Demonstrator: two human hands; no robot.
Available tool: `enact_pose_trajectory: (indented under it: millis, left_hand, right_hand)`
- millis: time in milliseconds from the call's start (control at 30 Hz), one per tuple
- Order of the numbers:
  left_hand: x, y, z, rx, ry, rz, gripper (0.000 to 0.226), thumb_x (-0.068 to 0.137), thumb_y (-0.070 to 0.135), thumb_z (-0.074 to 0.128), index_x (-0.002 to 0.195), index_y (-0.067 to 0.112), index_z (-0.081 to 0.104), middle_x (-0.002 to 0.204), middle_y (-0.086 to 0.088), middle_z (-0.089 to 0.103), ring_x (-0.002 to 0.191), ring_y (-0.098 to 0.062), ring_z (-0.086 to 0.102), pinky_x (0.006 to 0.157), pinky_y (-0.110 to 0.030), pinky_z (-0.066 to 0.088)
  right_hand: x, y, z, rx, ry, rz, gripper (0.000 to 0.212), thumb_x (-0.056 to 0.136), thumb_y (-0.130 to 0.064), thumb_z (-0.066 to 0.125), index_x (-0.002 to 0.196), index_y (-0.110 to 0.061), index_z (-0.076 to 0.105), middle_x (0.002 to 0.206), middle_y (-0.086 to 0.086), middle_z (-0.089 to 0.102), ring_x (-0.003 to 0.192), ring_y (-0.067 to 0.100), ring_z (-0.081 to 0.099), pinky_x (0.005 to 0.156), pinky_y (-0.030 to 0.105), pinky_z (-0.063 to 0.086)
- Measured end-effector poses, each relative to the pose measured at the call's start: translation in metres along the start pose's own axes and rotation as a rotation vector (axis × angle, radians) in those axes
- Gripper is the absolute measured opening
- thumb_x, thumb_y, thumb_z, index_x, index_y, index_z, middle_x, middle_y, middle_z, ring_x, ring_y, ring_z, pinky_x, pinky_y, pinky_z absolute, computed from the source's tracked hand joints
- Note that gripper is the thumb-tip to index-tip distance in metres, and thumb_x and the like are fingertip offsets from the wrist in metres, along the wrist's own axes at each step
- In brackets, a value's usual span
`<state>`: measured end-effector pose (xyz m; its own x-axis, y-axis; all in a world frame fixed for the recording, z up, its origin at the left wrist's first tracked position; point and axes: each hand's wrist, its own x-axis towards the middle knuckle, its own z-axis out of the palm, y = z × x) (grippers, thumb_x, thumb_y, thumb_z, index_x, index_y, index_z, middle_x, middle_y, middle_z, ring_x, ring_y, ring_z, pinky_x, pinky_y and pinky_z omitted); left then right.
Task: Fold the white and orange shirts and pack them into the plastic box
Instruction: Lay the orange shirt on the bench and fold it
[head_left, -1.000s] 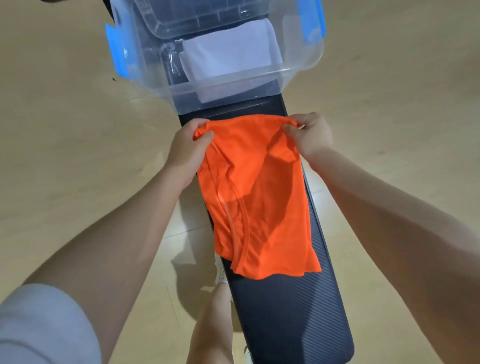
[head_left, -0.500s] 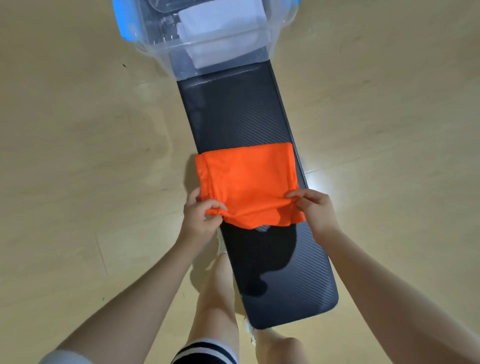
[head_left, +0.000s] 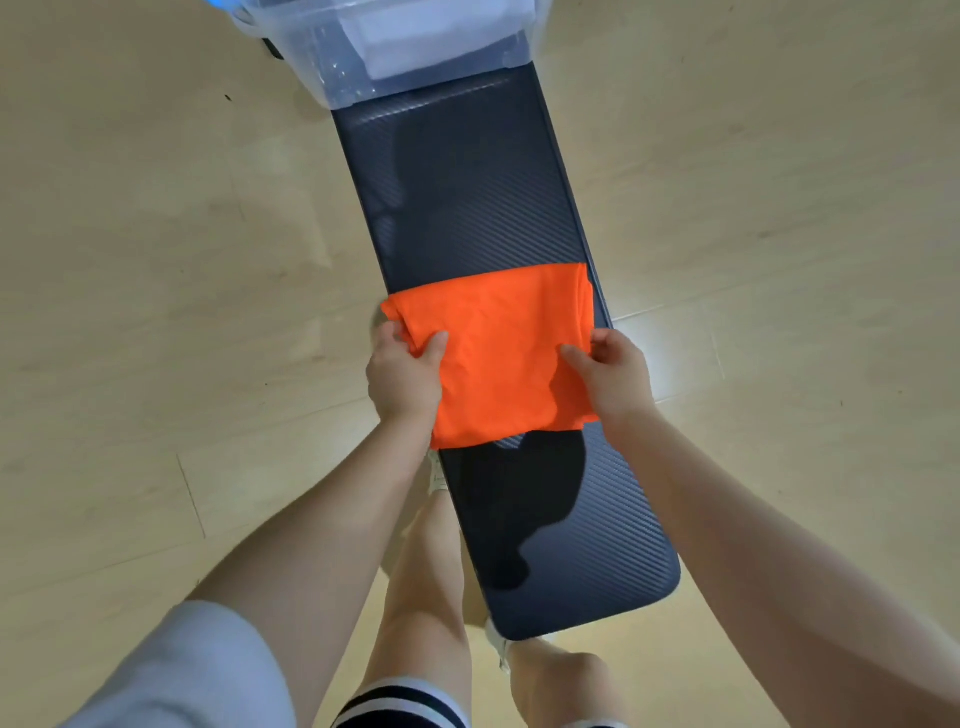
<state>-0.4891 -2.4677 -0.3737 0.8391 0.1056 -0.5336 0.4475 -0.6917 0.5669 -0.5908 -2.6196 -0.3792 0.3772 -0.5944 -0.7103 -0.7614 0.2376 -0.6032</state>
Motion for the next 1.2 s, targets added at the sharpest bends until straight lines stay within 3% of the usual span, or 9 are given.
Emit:
enact_pose_trajectory:
  millis: [200, 333, 467, 533, 600, 733, 867, 1067, 1200]
  left_hand:
    - [-0.003, -0.016, 0.000, -0.194, -0.138, -0.013, 0.016, 0.090, 0.026, 0.056, 0.092, 0.010, 0.058, 0.094, -0.004, 0.063, 0.092, -0.021, 0.060, 0.084, -0.034, 0.046]
    - [-0.005, -0.034, -0.009, -0.013, -0.090, -0.046, 0.037, 0.091, 0.028, 0.056, 0.123, 0.011, 0.049, 0.115, -0.010, 0.060, 0.110, -0.027, 0.057, 0.094, -0.037, 0.044]
    - [-0.012, -0.033, -0.006, 0.419, 0.050, 0.594, 0.054, 0.087, 0.022, 0.053, 0.136, 0.004, 0.037, 0.139, -0.021, 0.044, 0.129, -0.033, 0.037, 0.105, -0.046, 0.028]
    - [-0.017, -0.033, 0.010, 0.578, -0.078, 0.916, 0.056, 0.086, 0.026, 0.044, 0.136, 0.003, 0.034, 0.142, -0.021, 0.042, 0.132, -0.028, 0.029, 0.112, -0.040, 0.015]
    - [-0.015, -0.040, 0.024, 0.755, -0.181, 0.986, 0.059, 0.089, 0.029, 0.036, 0.141, 0.001, 0.028, 0.148, -0.018, 0.035, 0.138, -0.025, 0.019, 0.117, -0.033, -0.001]
    - [0.007, -0.059, 0.027, 0.921, -0.281, 0.936, 0.089, 0.087, 0.065, 0.022, 0.143, -0.005, 0.024, 0.152, -0.022, 0.022, 0.142, -0.029, 0.011, 0.118, -0.036, -0.004]
    - [0.014, -0.058, 0.024, 0.863, -0.317, 0.924, 0.122, 0.066, 0.089, 0.026, 0.144, -0.004, 0.018, 0.153, -0.022, 0.015, 0.143, -0.028, 0.005, 0.117, -0.035, -0.006]
    - [0.014, -0.045, 0.021, 0.943, -0.379, 0.762, 0.142, 0.050, 0.089, 0.049, 0.144, 0.009, -0.021, 0.154, -0.011, -0.027, 0.137, -0.019, -0.033, 0.109, -0.033, -0.026]
    - [0.004, -0.037, 0.014, 1.019, -0.378, 0.807, 0.134, 0.055, 0.083, 0.054, 0.147, 0.012, -0.012, 0.157, -0.014, -0.014, 0.142, -0.022, -0.020, 0.112, -0.039, -0.020]
  right_hand:
    - [-0.007, 0.011, -0.011, -0.005, 0.036, 0.028, 0.016, 0.083, -0.019, 0.063, 0.070, -0.020, 0.054, 0.075, 0.001, 0.059, 0.076, 0.021, 0.054, 0.073, 0.037, 0.046]
    - [-0.012, 0.024, -0.014, -0.235, 0.067, 0.124, 0.015, 0.085, -0.019, 0.059, 0.097, -0.010, 0.057, 0.093, 0.007, 0.060, 0.090, 0.026, 0.056, 0.079, 0.038, 0.045]
    - [-0.020, 0.018, -0.003, -0.601, 0.315, -0.387, 0.040, 0.087, -0.016, 0.049, 0.124, -0.002, 0.047, 0.125, 0.020, 0.052, 0.116, 0.038, 0.046, 0.096, 0.044, 0.037]
    - [-0.023, 0.016, 0.018, -0.667, 0.209, -0.747, 0.046, 0.090, -0.019, 0.043, 0.132, 0.001, 0.042, 0.137, 0.022, 0.045, 0.128, 0.035, 0.037, 0.109, 0.044, 0.029]
    - [-0.021, 0.014, 0.043, -0.700, 0.037, -0.862, 0.051, 0.093, -0.023, 0.037, 0.139, -0.002, 0.033, 0.147, 0.020, 0.036, 0.138, 0.030, 0.027, 0.115, 0.040, 0.018]
    - [0.007, 0.025, 0.065, -0.868, -0.078, -0.803, 0.061, 0.094, -0.038, 0.030, 0.146, -0.007, 0.024, 0.154, 0.011, 0.025, 0.143, 0.025, 0.021, 0.116, 0.036, 0.010]
    - [0.026, 0.037, 0.051, -1.049, 0.079, -0.765, 0.061, 0.093, -0.043, 0.030, 0.146, -0.012, 0.027, 0.153, 0.007, 0.029, 0.141, 0.025, 0.027, 0.114, 0.040, 0.009]
    - [0.030, 0.041, 0.016, -1.024, 0.106, -0.491, 0.065, 0.093, -0.048, 0.017, 0.150, -0.020, 0.006, 0.159, 0.001, 0.006, 0.147, 0.022, 0.007, 0.117, 0.044, 0.004]
    - [0.013, 0.037, 0.019, -0.876, 0.120, -0.338, 0.064, 0.097, -0.042, 0.032, 0.149, -0.014, 0.007, 0.159, 0.003, 0.002, 0.147, 0.022, 0.003, 0.117, 0.041, 0.004]
